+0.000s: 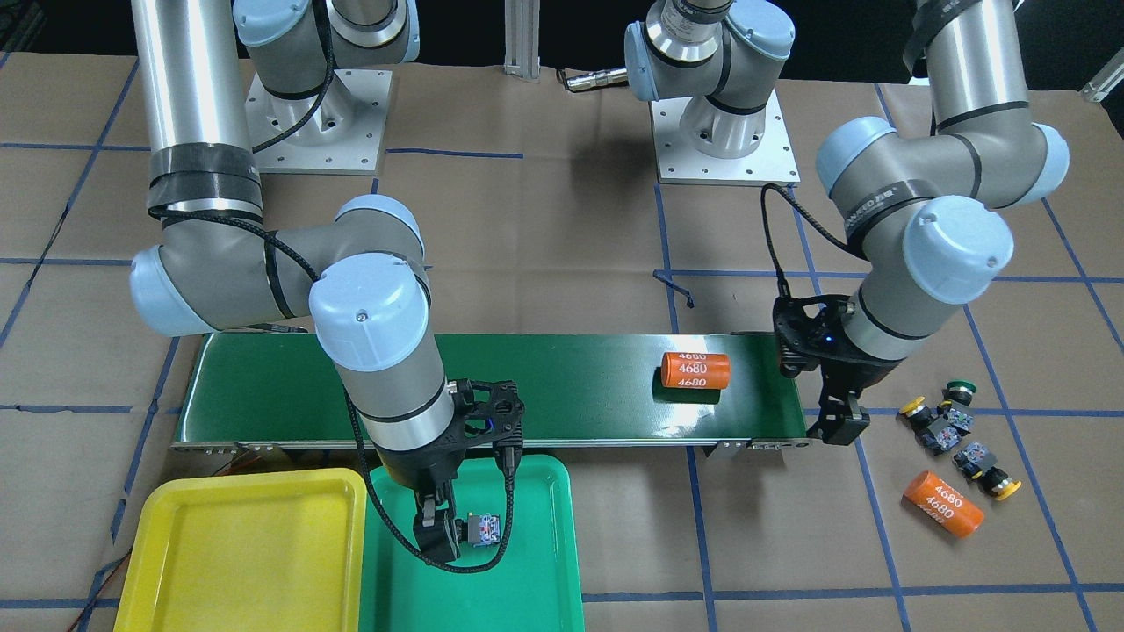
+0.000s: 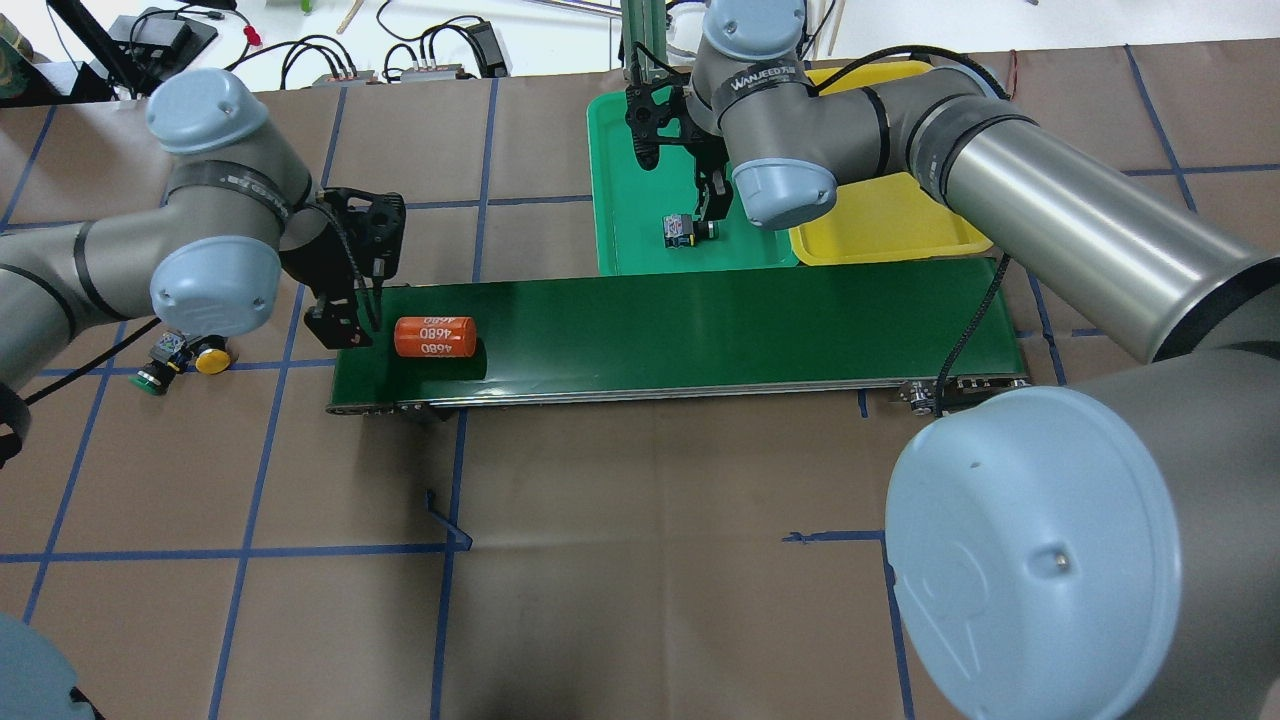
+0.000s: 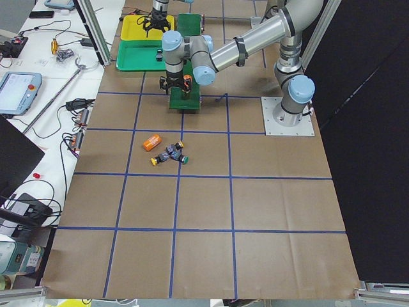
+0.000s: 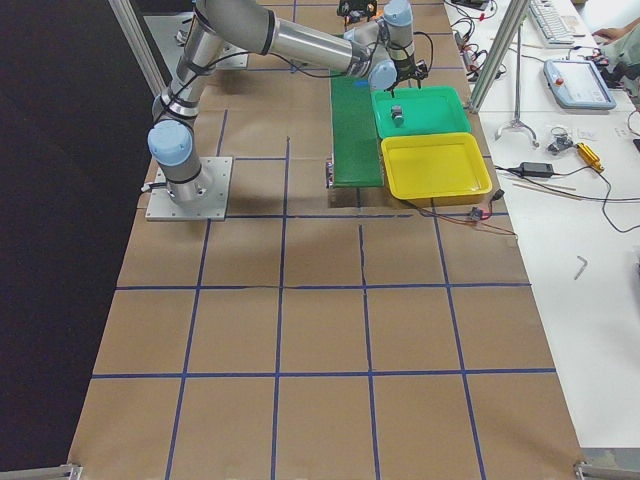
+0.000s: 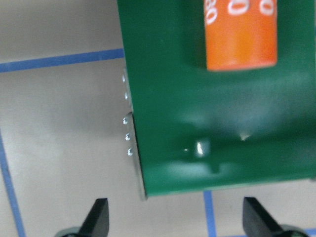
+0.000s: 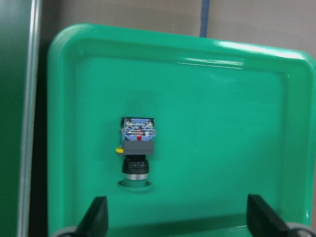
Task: Sort buttons by color to trays
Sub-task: 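Grasp a second orange cylinder from the pile with the left gripper, then place the orange cylinder on the belt with the left gripper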
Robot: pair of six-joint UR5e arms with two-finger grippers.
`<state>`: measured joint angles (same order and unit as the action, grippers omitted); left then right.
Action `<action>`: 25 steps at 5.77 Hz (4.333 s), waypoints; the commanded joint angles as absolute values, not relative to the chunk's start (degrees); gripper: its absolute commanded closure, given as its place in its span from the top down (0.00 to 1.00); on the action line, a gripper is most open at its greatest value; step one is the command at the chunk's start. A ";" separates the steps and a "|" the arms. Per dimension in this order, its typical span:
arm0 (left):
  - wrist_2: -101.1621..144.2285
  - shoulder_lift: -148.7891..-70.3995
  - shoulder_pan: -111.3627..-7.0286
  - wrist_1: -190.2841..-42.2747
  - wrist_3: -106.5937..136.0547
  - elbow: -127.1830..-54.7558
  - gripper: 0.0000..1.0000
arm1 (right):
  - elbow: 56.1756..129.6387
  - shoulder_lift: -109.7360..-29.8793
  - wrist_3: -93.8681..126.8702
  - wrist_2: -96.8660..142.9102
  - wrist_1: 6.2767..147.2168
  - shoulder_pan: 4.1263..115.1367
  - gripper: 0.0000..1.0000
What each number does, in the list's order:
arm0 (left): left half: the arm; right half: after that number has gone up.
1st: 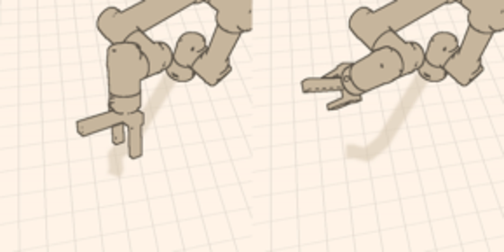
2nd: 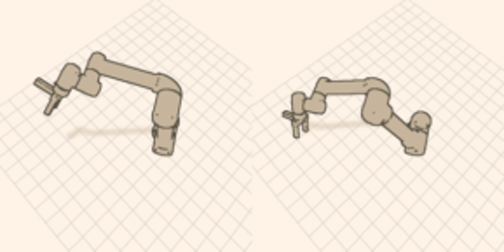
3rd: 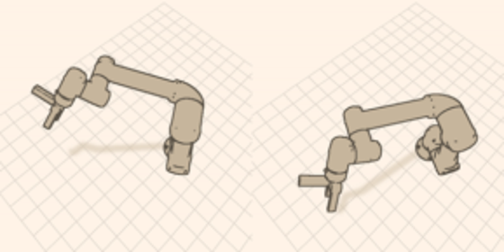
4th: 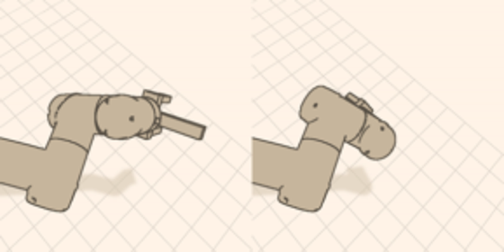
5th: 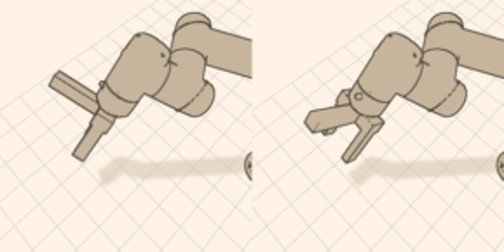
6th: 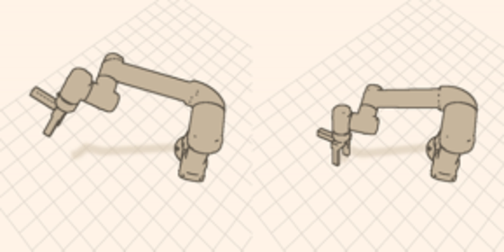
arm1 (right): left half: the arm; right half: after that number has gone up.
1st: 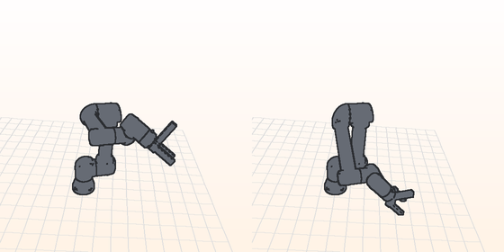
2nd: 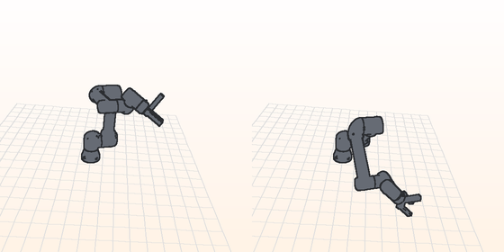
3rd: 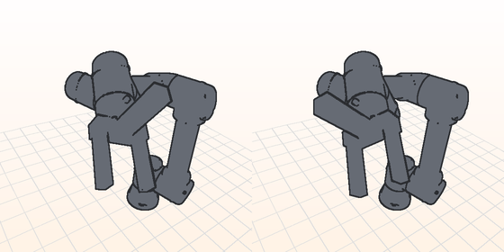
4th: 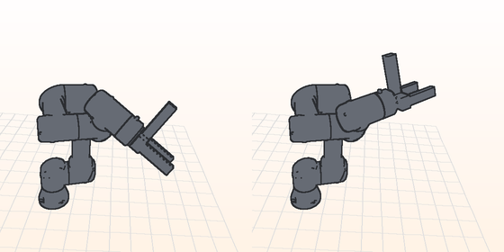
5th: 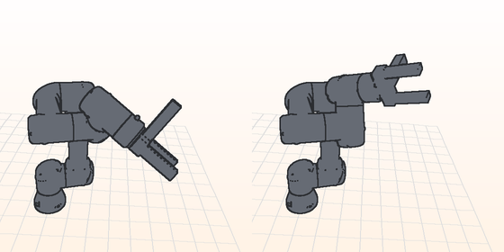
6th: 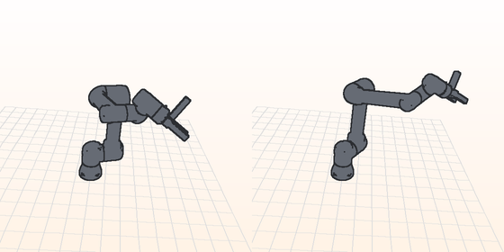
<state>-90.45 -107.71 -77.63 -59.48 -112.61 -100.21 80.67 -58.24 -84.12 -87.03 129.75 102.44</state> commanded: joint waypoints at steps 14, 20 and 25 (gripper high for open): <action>-93.87 -122.91 -66.52 -54.56 -145.75 -87.27 0.03 | 89.39 -81.21 -79.98 -89.30 99.41 101.43 1.00; -93.34 -102.83 -82.67 -61.09 -95.58 -109.32 0.06 | 89.21 -81.21 -80.07 -89.21 96.50 101.43 1.00; -93.87 -104.68 -85.80 -55.99 -90.36 -108.20 0.99 | 89.30 -81.21 -80.07 -89.21 96.42 101.43 1.00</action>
<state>-93.74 -104.97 -87.10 -56.10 -90.66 -108.52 89.29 -81.21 -80.07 -89.21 96.48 101.43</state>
